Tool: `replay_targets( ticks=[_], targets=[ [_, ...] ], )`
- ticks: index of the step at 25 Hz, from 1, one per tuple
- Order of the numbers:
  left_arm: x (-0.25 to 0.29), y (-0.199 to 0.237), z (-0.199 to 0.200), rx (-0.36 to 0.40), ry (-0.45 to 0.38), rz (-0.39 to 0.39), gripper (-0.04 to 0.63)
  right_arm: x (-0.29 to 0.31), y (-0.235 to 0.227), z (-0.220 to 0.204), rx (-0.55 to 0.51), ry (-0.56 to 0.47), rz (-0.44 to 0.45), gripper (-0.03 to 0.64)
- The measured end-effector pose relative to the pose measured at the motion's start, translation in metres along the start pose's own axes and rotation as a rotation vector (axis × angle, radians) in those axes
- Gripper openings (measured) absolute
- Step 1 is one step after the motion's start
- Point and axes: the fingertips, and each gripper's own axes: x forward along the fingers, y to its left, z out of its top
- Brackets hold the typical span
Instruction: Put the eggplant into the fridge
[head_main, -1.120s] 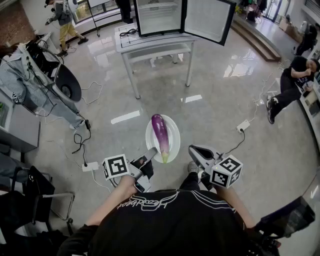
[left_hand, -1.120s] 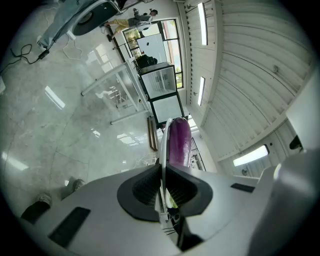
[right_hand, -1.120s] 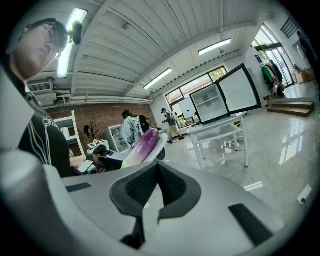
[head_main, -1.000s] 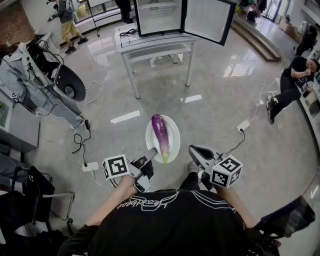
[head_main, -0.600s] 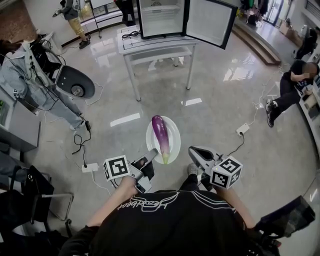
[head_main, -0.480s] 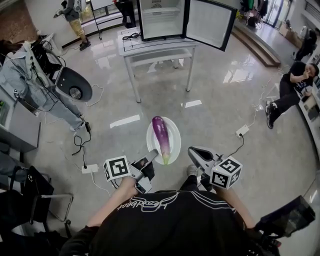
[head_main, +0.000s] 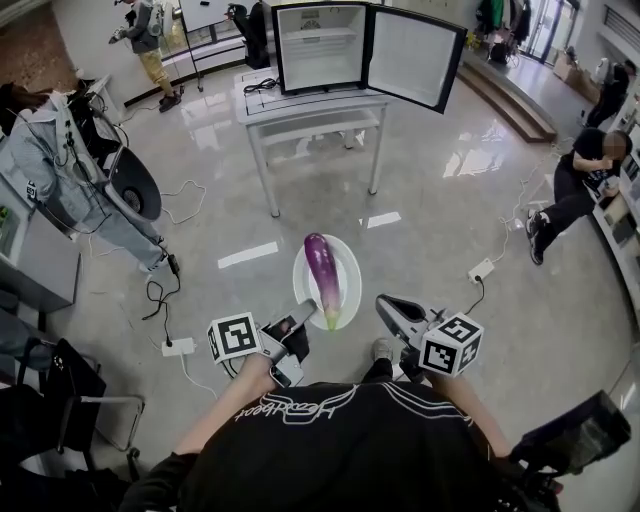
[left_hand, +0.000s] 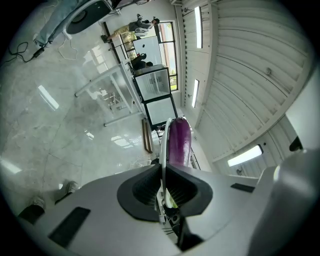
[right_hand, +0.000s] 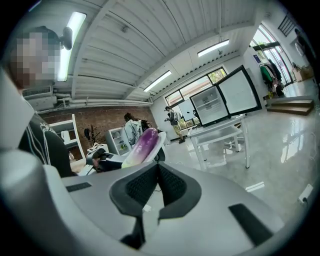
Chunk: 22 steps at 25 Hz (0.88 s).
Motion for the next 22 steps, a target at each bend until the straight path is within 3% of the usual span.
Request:
replay_targets(
  ticks=[9,22],
  targets=[
    [0.005,-0.015,-0.002,0.022,0.018,-0.043,0.031,-0.009,0.000,0.004,-0.027,-0.014,-0.025,0.006],
    [-0.002,-0.010,0.007,0.035,-0.009,-0.019,0.031,0.000,0.001,0.006,-0.053,-0.003,-0.006,0.006]
  ],
)
